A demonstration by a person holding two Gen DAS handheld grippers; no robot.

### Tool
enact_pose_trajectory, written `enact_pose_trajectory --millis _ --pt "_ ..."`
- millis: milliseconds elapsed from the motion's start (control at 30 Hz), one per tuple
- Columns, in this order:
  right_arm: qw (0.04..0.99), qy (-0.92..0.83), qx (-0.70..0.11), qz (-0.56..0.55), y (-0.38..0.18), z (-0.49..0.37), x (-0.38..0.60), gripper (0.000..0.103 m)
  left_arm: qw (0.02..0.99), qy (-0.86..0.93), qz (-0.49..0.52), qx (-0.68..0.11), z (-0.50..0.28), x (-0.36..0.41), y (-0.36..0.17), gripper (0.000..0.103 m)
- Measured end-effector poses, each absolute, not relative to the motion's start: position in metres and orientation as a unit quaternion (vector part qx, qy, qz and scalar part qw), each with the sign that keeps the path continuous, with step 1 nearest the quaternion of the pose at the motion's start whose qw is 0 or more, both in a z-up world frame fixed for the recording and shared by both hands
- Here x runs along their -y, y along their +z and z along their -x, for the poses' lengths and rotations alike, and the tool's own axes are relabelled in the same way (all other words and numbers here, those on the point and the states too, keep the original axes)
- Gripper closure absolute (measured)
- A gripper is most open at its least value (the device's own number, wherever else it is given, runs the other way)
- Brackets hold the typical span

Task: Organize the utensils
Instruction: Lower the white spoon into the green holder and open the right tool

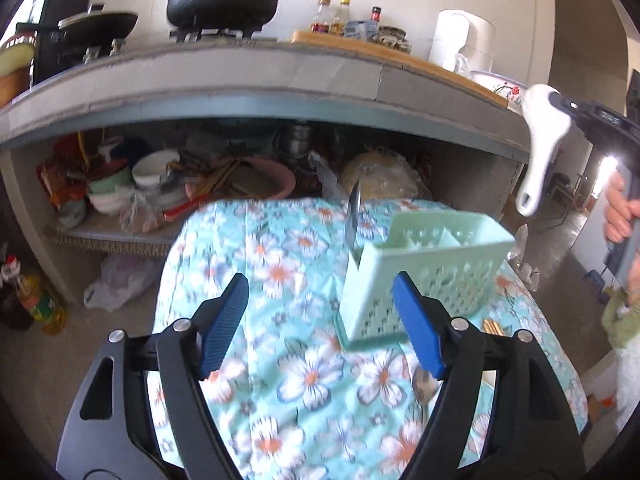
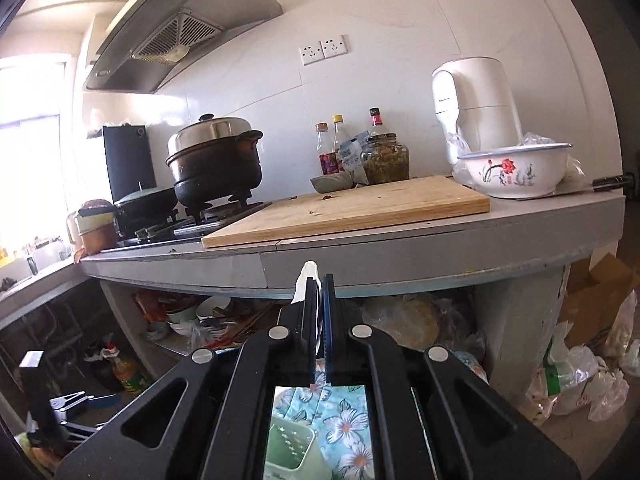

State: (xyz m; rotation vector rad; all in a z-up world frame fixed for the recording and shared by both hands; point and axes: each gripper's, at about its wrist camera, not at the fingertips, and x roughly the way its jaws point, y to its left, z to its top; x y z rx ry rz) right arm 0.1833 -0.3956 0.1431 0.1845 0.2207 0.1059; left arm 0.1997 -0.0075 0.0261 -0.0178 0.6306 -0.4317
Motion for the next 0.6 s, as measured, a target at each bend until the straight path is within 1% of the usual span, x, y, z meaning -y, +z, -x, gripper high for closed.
enact_pose_trajectory --millis 133,300,600 --pt "0.992 0.04 -0.114 -0.032 0.125 -0.208 0.373 0.1 0.926 -0.201 0.007 -0.321 -0.188 0.002 0.012 0.032" --pt "0.99 0.043 -0.137 0.01 0.094 -0.224 0.355 0.1 0.923 -0.204 0.004 -0.325 -0.18 0.002 0.002 0.032" --pt "0.98 0.073 -0.182 0.035 0.049 -0.221 0.341 0.1 0.92 -0.22 -0.001 -0.323 -0.183 0.012 0.001 0.032"
